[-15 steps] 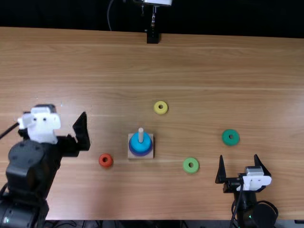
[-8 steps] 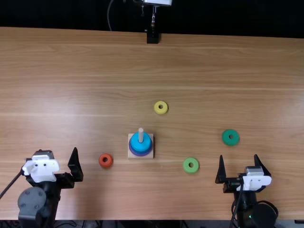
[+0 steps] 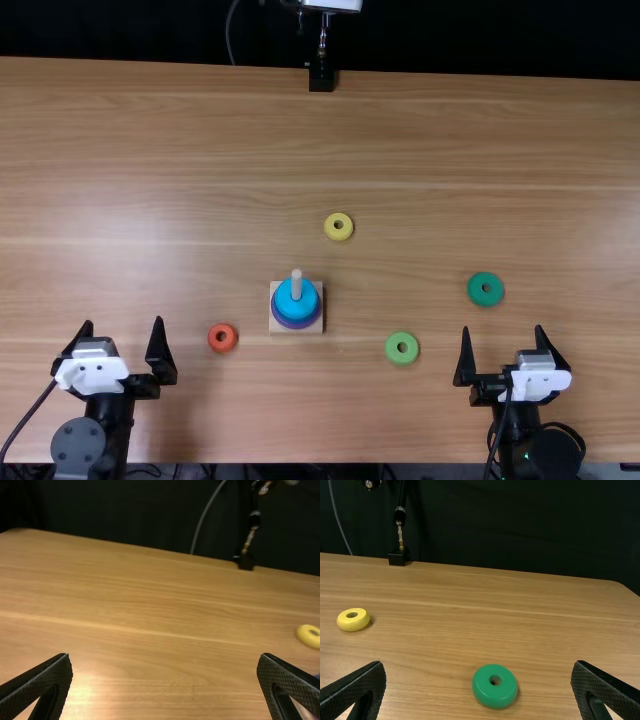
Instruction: Build the Hanoi tower: stack the rings onto the peg from bottom to top in this color order: purple, dark blue, light blue, dark green, light green, yellow, orange.
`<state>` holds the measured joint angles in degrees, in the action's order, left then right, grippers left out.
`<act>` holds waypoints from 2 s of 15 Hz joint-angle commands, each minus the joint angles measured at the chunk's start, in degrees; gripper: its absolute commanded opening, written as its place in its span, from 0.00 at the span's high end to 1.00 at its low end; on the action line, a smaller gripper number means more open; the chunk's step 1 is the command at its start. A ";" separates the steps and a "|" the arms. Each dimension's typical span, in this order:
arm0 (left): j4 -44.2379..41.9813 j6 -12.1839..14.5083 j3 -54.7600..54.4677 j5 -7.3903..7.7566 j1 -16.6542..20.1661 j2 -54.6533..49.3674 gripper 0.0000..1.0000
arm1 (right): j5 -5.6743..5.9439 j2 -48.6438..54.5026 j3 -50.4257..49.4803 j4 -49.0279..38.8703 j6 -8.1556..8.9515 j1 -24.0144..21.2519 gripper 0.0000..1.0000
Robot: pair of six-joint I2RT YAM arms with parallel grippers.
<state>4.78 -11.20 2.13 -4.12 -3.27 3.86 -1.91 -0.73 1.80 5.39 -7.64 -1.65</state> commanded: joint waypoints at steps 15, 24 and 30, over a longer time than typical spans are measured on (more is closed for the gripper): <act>-0.66 0.44 -2.13 5.70 -0.07 -3.86 0.00 | 0.75 0.73 -0.92 0.79 -0.06 -0.11 0.00; -0.66 0.44 -2.13 5.60 -0.07 -3.86 0.00 | 0.65 0.73 -0.92 0.79 -0.06 -0.11 0.00; -0.77 0.44 -2.13 5.70 -0.07 -3.86 0.00 | 0.65 0.73 -0.84 0.79 -0.17 -0.11 0.00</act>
<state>4.40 -10.72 1.74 0.69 -3.01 0.62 -1.89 -0.73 1.80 5.39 -7.66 -1.65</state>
